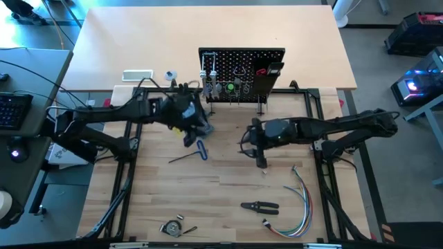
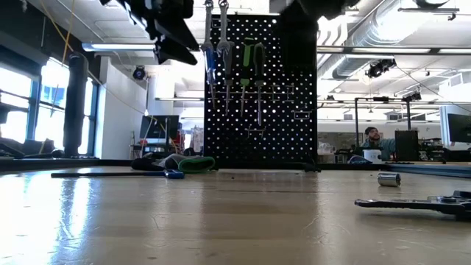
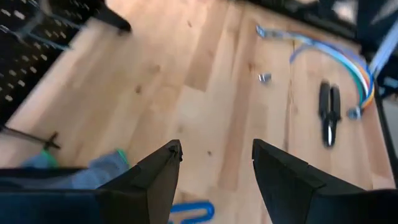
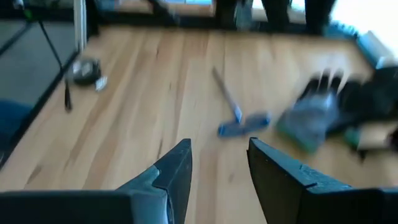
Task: Hang tools onto peg board
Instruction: Put the silver socket into the black bin on the pegboard
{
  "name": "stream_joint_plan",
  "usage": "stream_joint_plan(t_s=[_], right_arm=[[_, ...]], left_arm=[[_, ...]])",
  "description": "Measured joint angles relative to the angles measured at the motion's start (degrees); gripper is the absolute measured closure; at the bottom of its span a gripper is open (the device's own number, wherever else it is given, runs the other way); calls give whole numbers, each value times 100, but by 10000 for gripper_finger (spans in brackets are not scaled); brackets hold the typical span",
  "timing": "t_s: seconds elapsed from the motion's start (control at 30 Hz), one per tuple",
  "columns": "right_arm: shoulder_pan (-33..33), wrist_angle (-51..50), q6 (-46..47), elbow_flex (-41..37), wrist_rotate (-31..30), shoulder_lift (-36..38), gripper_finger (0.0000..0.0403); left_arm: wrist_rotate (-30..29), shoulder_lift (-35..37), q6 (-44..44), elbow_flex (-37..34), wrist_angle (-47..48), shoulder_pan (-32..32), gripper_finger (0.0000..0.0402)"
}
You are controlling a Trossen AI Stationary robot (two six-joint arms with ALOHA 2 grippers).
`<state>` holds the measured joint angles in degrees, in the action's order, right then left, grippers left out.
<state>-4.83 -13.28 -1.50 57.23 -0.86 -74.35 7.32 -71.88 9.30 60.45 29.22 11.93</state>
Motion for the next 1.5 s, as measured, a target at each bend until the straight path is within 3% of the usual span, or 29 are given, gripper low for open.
stream_joint_plan(t_s=[0.17, 0.33, 0.57, 0.77, 1.1, 1.5], right_arm=[[-254, -1028, 532, 0, 0, 0, 251], [-651, -1777, 1083, 0, -270, -70, 251], [-1256, -2896, 1385, 1, -681, -645, 251], [-1494, -3008, 948, 0, -721, -1535, 251], [-1247, -3151, -112, 0, -719, -2502, 251], [-1051, -3283, -542, 2, -719, -2627, 267]], left_arm=[[-387, 2, 107, -385, -255, -686, 209], [-748, -27, 170, -1179, -1243, -1313, 209], [-1111, -52, 419, -2698, -3774, -1901, 209], [-1557, -367, 611, -3584, -5687, -2137, 209], [-1690, -1322, 1003, -3757, -6596, -2179, 209], [-1647, -2323, 1010, -3748, -7790, -2186, 209]])
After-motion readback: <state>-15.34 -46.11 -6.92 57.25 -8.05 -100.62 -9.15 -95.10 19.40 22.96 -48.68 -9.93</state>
